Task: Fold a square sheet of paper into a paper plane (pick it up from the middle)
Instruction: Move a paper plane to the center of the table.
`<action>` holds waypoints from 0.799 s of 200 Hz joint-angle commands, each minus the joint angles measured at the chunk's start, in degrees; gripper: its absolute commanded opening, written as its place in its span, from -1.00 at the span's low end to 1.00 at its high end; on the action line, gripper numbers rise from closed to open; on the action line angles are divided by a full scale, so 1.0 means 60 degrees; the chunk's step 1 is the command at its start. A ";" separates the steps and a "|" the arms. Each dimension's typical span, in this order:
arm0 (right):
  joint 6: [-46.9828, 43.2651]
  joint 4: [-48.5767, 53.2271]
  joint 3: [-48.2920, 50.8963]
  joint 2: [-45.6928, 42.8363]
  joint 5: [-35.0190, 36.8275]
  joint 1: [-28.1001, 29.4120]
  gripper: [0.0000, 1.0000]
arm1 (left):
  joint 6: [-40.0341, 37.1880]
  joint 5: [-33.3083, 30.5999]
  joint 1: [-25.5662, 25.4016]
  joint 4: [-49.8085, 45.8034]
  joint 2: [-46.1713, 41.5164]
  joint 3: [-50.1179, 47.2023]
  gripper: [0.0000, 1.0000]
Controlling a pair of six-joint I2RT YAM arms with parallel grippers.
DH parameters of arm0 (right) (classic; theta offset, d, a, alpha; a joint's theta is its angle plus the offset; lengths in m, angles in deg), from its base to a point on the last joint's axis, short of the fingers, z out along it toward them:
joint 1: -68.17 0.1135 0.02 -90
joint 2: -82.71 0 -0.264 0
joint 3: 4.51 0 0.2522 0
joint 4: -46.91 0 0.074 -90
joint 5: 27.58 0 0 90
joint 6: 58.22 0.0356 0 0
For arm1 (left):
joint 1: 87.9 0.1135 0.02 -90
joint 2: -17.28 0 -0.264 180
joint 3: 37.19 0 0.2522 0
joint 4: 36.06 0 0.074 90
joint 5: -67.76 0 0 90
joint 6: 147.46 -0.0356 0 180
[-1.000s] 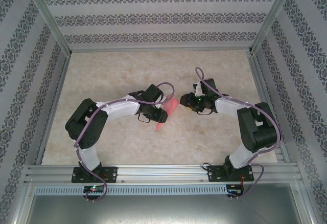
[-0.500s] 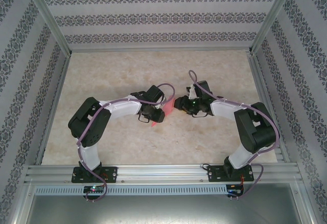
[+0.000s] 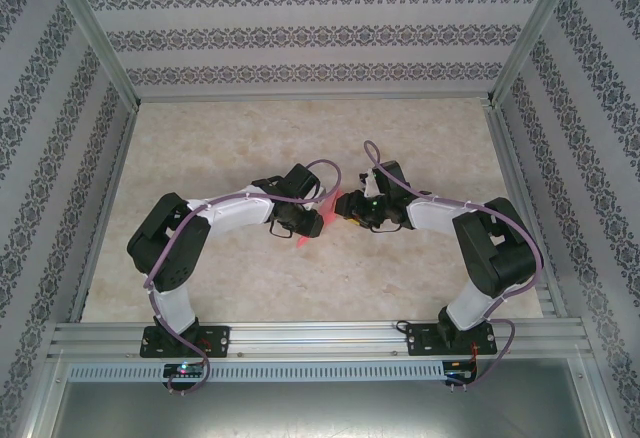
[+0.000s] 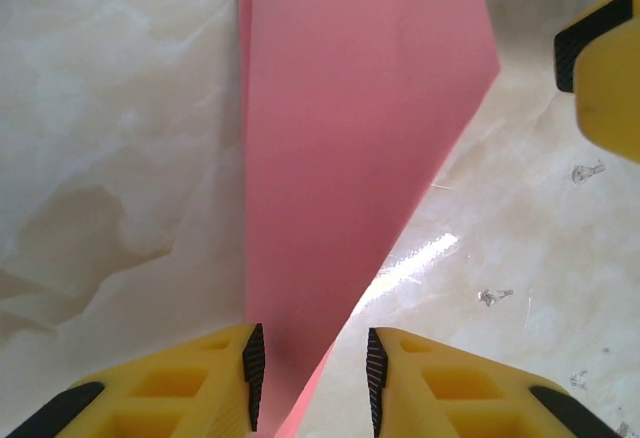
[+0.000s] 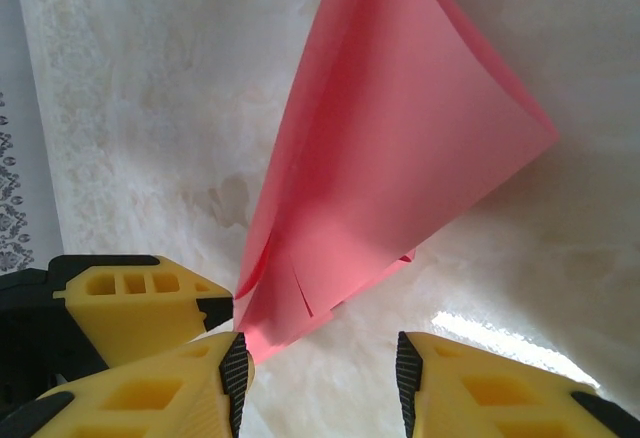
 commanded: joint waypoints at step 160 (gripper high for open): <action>0.1215 -0.1470 0.0292 0.0654 -0.0179 0.0636 0.01 | -0.0182 0.0900 0.0772 -0.0036 -0.0111 -0.0401 -0.76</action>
